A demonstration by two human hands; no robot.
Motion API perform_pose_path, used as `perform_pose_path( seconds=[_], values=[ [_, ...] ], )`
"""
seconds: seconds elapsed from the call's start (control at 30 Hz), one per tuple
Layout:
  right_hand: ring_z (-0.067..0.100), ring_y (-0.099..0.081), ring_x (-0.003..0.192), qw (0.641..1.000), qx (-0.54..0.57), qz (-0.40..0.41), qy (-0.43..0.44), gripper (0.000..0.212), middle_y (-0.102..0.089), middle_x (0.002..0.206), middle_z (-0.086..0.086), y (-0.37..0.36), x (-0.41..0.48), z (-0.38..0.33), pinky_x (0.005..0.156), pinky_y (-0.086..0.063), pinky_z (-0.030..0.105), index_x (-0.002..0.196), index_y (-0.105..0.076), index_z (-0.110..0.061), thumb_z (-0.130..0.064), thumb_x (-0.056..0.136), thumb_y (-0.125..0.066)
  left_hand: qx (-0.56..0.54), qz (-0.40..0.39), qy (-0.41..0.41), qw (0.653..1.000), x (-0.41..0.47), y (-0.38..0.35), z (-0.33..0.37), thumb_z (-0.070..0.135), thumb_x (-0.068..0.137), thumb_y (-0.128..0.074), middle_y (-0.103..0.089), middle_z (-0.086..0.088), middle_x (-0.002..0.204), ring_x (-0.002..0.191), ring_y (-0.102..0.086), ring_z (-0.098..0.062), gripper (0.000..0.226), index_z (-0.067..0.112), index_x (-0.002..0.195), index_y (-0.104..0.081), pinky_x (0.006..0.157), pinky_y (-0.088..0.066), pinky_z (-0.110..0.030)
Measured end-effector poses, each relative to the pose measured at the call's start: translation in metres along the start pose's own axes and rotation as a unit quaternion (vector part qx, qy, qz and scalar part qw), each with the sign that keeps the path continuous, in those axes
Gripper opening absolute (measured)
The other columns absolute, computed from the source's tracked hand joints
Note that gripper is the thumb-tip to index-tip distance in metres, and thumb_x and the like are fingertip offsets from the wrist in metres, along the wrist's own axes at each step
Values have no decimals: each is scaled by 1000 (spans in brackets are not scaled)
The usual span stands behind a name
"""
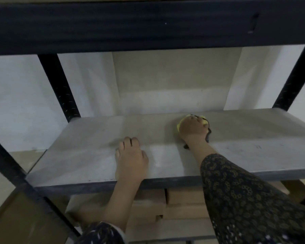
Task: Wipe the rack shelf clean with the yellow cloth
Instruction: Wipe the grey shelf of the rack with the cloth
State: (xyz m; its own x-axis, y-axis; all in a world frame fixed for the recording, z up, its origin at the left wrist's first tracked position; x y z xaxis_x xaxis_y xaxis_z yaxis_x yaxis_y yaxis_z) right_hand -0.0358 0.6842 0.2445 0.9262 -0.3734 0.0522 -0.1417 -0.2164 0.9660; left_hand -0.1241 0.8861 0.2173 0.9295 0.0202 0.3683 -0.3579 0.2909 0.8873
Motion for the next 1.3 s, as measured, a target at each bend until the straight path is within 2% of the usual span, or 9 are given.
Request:
perform_pose_path(
  seconds=[0.37,0.5,0.67,0.73,0.8,0.9,0.97,1.1,1.3],
  values=[
    [32,-25,139,993,-60,27,-98,47,-39,147,13,34,-91,104,110,-26,51,141,-36,-2,-18,98,-30,12,-33,5,999,-4,8,5,17,91,-41,-45,-20,123,113,-40,-36,36,0,122,-45,94,-40,-45],
    [35,-26,135,988,-74,36,-134,44,-42,142,13,44,-119,139,108,-29,54,137,-40,-6,-19,95,-43,8,-32,2,999,-8,11,4,13,90,-42,-45,-22,123,113,-40,-38,34,-2,120,-46,93,-40,-47],
    [37,-36,125,975,-11,71,-208,18,-53,121,16,68,-136,168,100,-36,53,109,-54,-7,-14,92,-53,12,-39,10,999,-8,15,4,15,91,-42,-43,-21,127,116,-40,-38,37,-1,124,-44,94,-42,-47],
    [32,-49,105,982,-19,105,-156,12,-59,107,15,80,-137,156,93,-41,43,99,-55,-5,-13,93,-48,16,-49,21,998,-7,15,7,17,92,-41,-40,-20,132,120,-38,-37,41,-1,129,-39,97,-39,-47],
    [31,-56,88,989,-54,135,-20,20,-63,96,14,83,-135,123,85,-41,37,104,-59,-1,-11,94,-44,4,-44,22,999,-8,13,6,13,91,-40,-41,-21,131,119,-38,-38,40,-2,128,-41,98,-38,-48],
    [33,-59,103,978,-69,88,175,31,-66,107,20,60,-134,54,99,-33,37,114,-59,-4,-11,92,-39,-30,-34,27,999,-5,12,1,4,87,-40,-46,-21,126,116,-39,-37,36,-3,121,-49,97,-38,-48],
    [33,-54,110,961,-54,65,263,34,-63,112,18,32,-130,20,96,-36,39,109,-61,-6,-17,89,-37,-45,-26,31,998,-4,10,-2,2,85,-41,-49,-20,123,116,-40,-37,34,-2,117,-53,97,-38,-47],
    [31,-43,121,947,-51,51,314,28,-61,124,7,-5,-111,-17,97,-41,43,113,-61,-13,-18,90,-46,-53,-12,33,998,-3,8,-2,2,84,-43,-52,-18,121,114,-42,-35,33,-1,115,-56,95,-37,-43],
    [32,-46,109,947,-22,5,320,3,-60,100,12,-22,-63,-58,88,-42,42,82,-45,-14,-16,82,-48,-39,20,32,999,0,1,-3,1,81,-44,-52,-16,111,104,-43,-33,28,2,106,-57,87,-38,-42]
  ],
)
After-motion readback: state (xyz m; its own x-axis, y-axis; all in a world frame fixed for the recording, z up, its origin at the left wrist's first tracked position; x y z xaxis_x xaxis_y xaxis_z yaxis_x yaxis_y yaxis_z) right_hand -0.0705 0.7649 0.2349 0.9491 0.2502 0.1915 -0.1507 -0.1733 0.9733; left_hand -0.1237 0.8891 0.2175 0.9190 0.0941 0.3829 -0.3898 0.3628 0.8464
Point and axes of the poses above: each hand's wrist, its own x-axis towards the middle knuckle, its own y-axis out of the back of the hand, z = x × y, the point moved 2 cm from there along x, towards the middle knuckle
